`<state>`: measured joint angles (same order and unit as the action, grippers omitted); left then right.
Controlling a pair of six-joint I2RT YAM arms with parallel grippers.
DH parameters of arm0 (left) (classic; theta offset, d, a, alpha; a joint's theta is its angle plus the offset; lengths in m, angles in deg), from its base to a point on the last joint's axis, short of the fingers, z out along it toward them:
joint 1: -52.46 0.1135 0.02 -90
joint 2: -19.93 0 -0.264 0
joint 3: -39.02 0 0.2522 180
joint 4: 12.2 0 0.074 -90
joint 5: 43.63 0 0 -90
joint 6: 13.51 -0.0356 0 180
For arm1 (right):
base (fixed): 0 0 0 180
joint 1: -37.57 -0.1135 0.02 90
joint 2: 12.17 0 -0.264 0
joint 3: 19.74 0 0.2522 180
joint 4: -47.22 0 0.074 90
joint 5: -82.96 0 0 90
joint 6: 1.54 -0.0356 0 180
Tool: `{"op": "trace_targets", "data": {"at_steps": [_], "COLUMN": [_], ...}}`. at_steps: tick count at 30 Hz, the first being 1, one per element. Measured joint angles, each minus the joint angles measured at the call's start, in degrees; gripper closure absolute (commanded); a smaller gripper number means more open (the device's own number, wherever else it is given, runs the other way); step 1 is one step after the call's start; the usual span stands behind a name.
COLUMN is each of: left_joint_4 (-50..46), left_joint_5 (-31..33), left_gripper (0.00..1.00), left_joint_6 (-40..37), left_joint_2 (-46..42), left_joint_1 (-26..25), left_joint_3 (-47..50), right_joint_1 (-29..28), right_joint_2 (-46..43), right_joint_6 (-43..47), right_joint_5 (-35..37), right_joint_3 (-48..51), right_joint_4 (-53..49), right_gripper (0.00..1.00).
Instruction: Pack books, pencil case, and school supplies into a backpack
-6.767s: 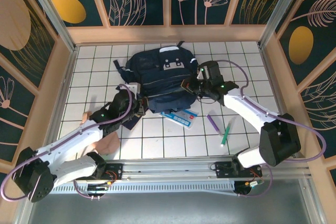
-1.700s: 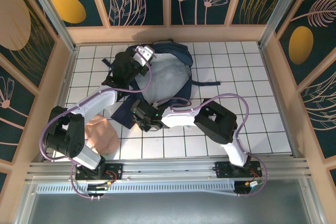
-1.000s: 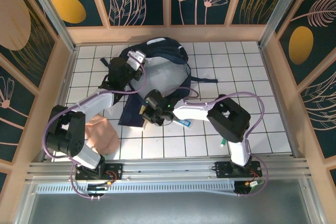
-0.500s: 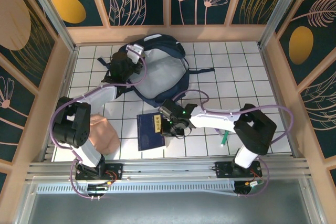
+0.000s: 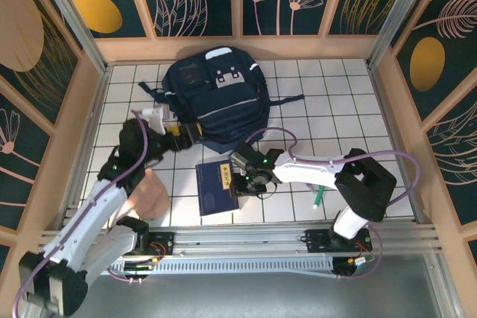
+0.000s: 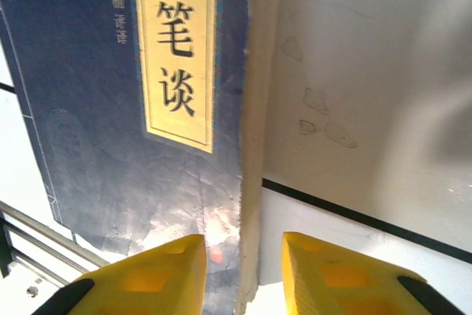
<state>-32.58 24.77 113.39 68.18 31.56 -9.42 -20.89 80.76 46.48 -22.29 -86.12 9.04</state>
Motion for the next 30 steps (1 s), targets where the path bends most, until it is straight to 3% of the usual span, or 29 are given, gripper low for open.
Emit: {"op": "trace_targets", "data": {"at_steps": [6, 12, 17, 24, 27, 30], "left_joint_4": [-13.64, -19.85, -18.14, -9.86, -7.02, -6.47], "left_joint_5": [-2.78, -2.4, -2.95, -4.37, -5.07, -5.4], "left_gripper": [0.19, 0.24, 0.29, 0.33, 0.33, 0.33], "left_joint_6": [13.29, 16.17, 17.18, 20.52, 21.51, 21.99], "left_joint_2": [-4.7, -1.62, 0.55, 4.98, 7.82, 8.59], "left_joint_1": [-6.29, -7.63, -7.93, -8.74, -9.11, -9.11], "left_joint_3": [9.07, 11.39, 15.87, 17.86, 18.29, 18.27], "right_joint_1": [2.62, 4.22, 6.64, 7.32, 7.32, 7.32], "right_joint_2": [-0.15, -0.15, 0.22, 3.63, 4.5, 5.53], "right_joint_6": [3.5, 6.97, 8.87, 9.55, 9.49, 9.05], "right_joint_5": [-4.42, -8.81, -11.45, -14.67, -14.67, -14.67], "right_joint_3": [1.42, 1.42, 1.4, 1.4, 1.4, 1.29], "right_joint_4": [0.83, 2.93, 5.62, 10.08, 10.49, 10.75], "right_gripper": [0.58, 0.54, 0.55, 0.63, 0.77, 0.82]}}
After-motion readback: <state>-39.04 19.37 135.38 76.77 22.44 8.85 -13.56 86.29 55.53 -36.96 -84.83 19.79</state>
